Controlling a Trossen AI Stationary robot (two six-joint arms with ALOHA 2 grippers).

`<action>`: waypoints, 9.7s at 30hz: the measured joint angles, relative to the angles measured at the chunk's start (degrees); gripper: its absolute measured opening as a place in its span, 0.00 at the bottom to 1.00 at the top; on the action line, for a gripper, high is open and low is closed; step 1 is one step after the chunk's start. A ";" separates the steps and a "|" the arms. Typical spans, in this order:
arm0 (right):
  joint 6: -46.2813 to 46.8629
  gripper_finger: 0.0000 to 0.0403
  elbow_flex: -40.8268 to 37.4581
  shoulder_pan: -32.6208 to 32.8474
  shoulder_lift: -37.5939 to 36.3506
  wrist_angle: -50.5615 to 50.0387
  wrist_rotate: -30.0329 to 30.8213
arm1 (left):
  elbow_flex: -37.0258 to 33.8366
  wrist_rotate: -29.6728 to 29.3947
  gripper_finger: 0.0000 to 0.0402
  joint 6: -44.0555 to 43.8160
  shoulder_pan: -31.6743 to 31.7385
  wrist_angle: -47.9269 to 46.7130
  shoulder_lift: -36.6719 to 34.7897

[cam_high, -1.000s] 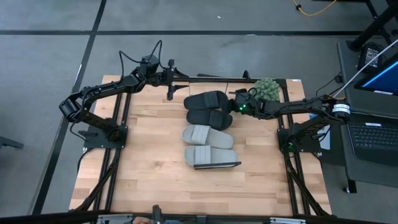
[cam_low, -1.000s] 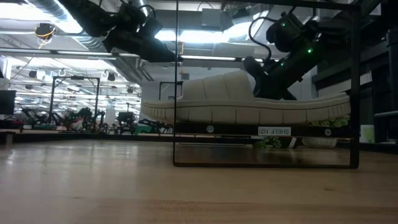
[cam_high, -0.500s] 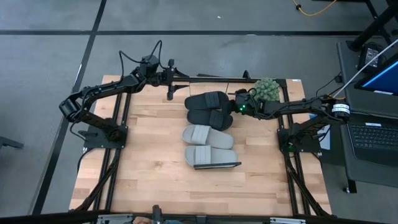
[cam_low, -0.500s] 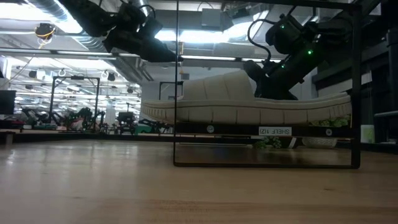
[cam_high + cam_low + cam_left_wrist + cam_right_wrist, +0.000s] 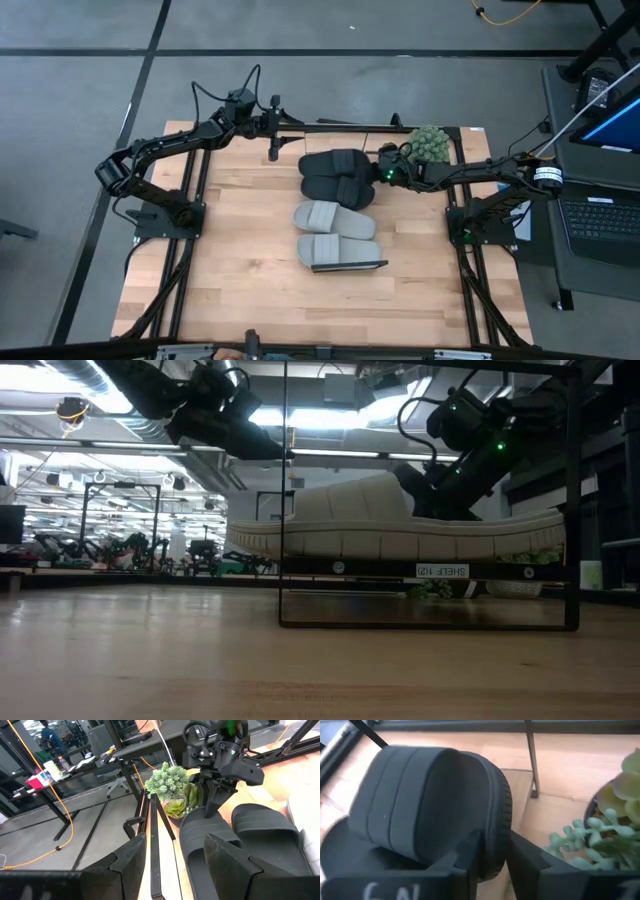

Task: Pick and place slides into the shelf
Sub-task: Put the black slipper on the shelf, then return to Home Position

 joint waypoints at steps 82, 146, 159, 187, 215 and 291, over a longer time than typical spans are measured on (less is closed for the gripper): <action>-29.86 0.02 15.58 4.96 -14.24 -22.09 9.16 | 0.02 -0.38 0.47 -1.79 -3.29 0.33 0.02; -46.23 0.02 -15.00 16.87 -26.60 21.80 -1.34 | -41.46 -34.20 0.00 -22.13 -27.54 5.01 -59.98; -51.65 0.02 -15.04 16.92 -26.58 26.30 -6.66 | -45.35 -36.11 0.00 -23.45 -27.74 3.52 -59.87; -53.42 0.01 -15.04 12.32 -56.45 2.35 -19.71 | -49.77 -36.06 0.00 -23.84 -27.69 3.76 -59.97; -54.32 0.01 -32.55 12.45 -74.82 3.56 -24.61 | -49.75 -43.43 0.00 -28.37 -27.67 2.69 -59.98; -57.91 0.09 -34.69 18.23 -79.91 -2.14 -30.97 | -49.75 -43.45 0.00 -28.33 -27.68 2.69 -59.98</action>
